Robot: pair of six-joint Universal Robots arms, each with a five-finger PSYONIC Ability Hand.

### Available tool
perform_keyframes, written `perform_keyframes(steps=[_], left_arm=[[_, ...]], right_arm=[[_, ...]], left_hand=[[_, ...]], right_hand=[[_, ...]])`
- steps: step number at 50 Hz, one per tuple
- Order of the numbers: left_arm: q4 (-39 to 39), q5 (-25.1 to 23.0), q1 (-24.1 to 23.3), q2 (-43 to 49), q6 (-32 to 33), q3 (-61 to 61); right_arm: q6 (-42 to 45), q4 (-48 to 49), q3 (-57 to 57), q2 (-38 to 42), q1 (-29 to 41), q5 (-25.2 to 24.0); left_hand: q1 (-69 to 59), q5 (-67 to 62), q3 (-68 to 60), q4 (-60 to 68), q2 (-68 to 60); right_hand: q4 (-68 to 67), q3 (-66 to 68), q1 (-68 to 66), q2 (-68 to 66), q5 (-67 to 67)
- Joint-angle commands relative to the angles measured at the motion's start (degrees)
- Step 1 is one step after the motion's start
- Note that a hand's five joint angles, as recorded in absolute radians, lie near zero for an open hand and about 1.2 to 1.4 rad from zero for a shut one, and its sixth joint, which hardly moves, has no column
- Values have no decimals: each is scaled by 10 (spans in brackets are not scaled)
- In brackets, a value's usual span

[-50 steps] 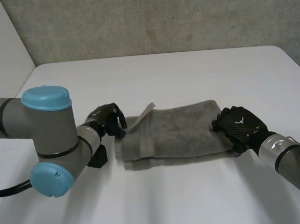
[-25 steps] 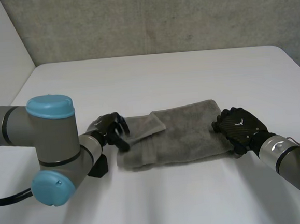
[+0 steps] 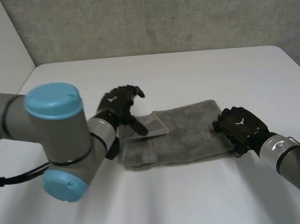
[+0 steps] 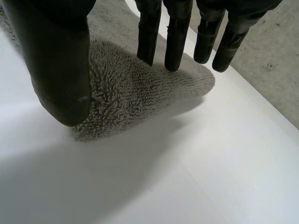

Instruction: Fold the towel.

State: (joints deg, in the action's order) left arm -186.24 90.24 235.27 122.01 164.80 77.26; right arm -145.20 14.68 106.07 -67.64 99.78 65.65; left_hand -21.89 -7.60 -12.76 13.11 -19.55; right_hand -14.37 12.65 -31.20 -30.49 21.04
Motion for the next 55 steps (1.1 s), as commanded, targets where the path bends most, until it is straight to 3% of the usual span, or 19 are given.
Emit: perform_keyframes(steps=[1, 8, 14, 20, 32, 45, 55], left_arm=[[1, 3, -25, 52, 74, -6], [-6, 10, -50, 74, 153, -12], [-65, 56, -52, 88, 207, -27], [-91, 70, -53, 110, 265, -48], [-97, 90, -39, 133, 275, -72], [-96, 107, 20, 133, 274, -72], [-92, 108, 9, 118, 270, -57]], right_arm=[[0, 0, 0, 0, -1, 0], [0, 0, 0, 1, -1, 0], [0, 0, 0, 1, -1, -1], [0, 0, 0, 1, -1, -1], [1, 0, 0, 3, -1, -1], [1, -1, 0, 2, -1, 1], [0, 0, 0, 1, -3, 6]], left_hand=[[33, -10, 28, -31, 9], [34, -9, 28, -31, 11], [31, -12, 28, -31, 8], [26, -17, 28, -31, 2], [23, -20, 28, -31, -1], [23, -20, 28, -31, -1], [23, -20, 28, -31, -1]], right_hand=[[44, -26, 4, -3, -3], [44, -26, 4, -3, -3], [44, -26, 4, -3, -3], [44, -26, 4, -3, -3], [44, -26, 3, -4, -1], [44, -26, 4, -3, -3], [44, -26, -1, -8, 2]])
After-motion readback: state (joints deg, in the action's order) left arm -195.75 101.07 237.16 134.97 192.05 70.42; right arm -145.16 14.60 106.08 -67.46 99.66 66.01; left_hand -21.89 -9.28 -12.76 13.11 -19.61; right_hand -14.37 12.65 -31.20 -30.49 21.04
